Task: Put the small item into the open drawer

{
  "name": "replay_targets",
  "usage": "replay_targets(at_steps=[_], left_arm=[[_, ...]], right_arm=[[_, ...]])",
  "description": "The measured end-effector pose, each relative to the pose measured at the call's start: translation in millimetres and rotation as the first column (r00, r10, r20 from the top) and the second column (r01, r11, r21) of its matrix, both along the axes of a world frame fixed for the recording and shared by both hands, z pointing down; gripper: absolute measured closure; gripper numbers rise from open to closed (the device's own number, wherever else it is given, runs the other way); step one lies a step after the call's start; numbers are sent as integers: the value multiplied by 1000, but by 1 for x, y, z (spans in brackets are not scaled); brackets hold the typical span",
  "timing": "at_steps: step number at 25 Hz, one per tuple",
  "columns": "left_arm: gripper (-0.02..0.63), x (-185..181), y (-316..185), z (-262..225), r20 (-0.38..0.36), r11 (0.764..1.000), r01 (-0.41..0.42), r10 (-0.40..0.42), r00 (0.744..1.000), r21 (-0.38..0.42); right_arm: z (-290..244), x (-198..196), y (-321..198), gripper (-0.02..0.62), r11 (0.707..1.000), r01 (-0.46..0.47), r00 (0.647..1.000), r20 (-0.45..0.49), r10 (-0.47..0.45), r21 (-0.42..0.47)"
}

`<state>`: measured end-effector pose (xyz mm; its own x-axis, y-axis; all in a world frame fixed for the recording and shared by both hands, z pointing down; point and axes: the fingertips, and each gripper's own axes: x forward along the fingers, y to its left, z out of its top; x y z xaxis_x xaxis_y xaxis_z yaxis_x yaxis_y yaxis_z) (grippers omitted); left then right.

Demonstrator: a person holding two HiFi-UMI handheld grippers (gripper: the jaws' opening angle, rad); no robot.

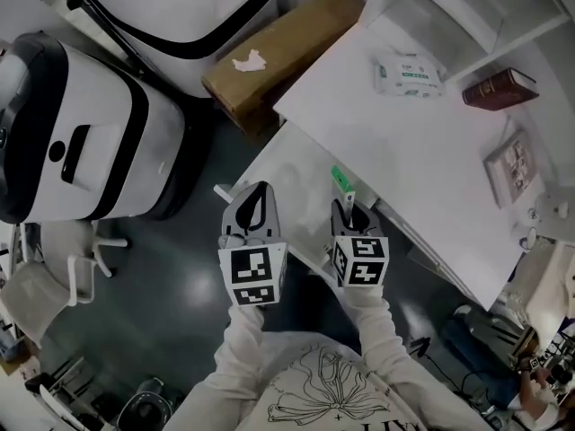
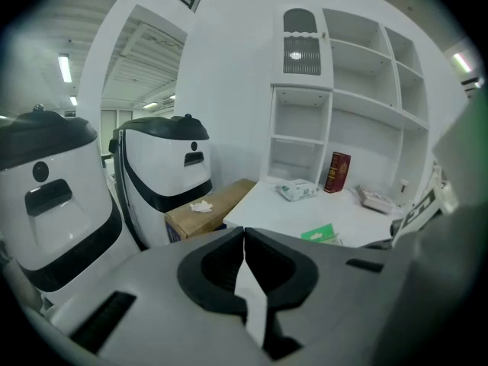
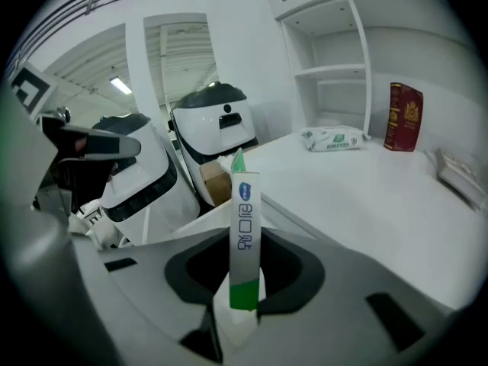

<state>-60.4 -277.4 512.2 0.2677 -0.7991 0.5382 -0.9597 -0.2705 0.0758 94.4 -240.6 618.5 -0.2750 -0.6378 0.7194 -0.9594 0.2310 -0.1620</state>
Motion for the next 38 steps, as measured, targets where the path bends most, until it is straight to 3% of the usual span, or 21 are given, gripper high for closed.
replay_targets(at_steps=[10, 19, 29, 38], left_arm=[[599, -6, -22, 27, 0, 999, -8, 8, 1000, -44], [599, -14, -34, 51, -6, 997, -17, 17, 1000, -82], [598, -20, -38, 68, -9, 993, -13, 12, 1000, -114], [598, -23, -39, 78, -6, 991, -8, 8, 1000, -135]], right_arm=[[86, -8, -1, 508, 984, 0, 1000, -29, -6, -178], [139, -15, -12, 508, 959, -2, 998, -54, -14, -283], [179, -18, -26, 507, 935, -14, 997, -73, -13, -355], [194, -23, -38, 505, 934, -4, 997, -75, -25, -357]])
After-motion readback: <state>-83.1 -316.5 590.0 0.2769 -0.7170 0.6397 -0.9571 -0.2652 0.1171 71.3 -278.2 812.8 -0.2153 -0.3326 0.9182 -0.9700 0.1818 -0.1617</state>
